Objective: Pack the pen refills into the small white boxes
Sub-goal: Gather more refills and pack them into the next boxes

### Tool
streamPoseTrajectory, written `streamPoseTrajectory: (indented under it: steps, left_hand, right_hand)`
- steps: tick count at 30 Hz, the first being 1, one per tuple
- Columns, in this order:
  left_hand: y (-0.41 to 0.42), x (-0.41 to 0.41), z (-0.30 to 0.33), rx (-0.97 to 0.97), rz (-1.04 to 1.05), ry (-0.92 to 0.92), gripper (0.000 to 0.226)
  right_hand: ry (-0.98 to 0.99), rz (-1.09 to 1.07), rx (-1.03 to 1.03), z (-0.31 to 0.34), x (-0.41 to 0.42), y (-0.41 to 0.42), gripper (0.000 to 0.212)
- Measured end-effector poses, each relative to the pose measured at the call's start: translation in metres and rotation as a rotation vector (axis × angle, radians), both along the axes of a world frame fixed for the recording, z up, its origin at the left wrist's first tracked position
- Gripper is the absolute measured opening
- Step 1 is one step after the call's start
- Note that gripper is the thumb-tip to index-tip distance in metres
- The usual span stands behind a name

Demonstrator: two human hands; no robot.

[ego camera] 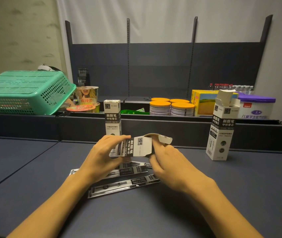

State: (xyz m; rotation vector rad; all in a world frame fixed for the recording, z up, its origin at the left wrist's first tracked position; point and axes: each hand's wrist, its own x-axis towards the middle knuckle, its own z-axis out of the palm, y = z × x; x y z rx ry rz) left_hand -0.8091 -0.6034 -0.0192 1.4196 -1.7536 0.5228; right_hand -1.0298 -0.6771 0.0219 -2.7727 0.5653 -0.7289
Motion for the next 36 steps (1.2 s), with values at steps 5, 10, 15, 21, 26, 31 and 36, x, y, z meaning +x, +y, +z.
streamPoseTrajectory:
  steps: [5,10,15,21,26,31,36]
  left_hand:
    - [0.0,0.002,0.0,0.002,0.011,-0.006,0.067]
    - [-0.001,0.005,-0.002,-0.013,0.011,0.011,0.074]
    - [-0.001,0.007,-0.003,-0.048,0.005,0.076,0.068]
    - [-0.001,0.006,-0.002,-0.035,0.008,0.092,0.07]
    - [-0.001,0.007,-0.003,-0.026,0.009,0.083,0.075]
    - [0.0,0.004,-0.003,-0.032,-0.011,0.07,0.072]
    - [-0.001,0.006,-0.003,-0.029,-0.007,0.062,0.077]
  right_hand:
    - [-0.104,0.065,-0.06,-0.003,-0.001,-0.008,0.032]
    - [-0.148,0.068,-0.115,-0.005,0.001,-0.013,0.037]
    - [-0.34,0.108,-0.161,0.001,-0.001,-0.01,0.041]
    - [-0.498,0.1,-0.253,0.003,-0.001,-0.014,0.025]
    - [-0.507,0.113,-0.296,0.0,0.001,-0.017,0.02]
    - [-0.487,0.106,-0.313,-0.001,0.001,-0.018,0.011]
    - [-0.468,0.121,-0.306,-0.003,0.001,-0.019,0.01]
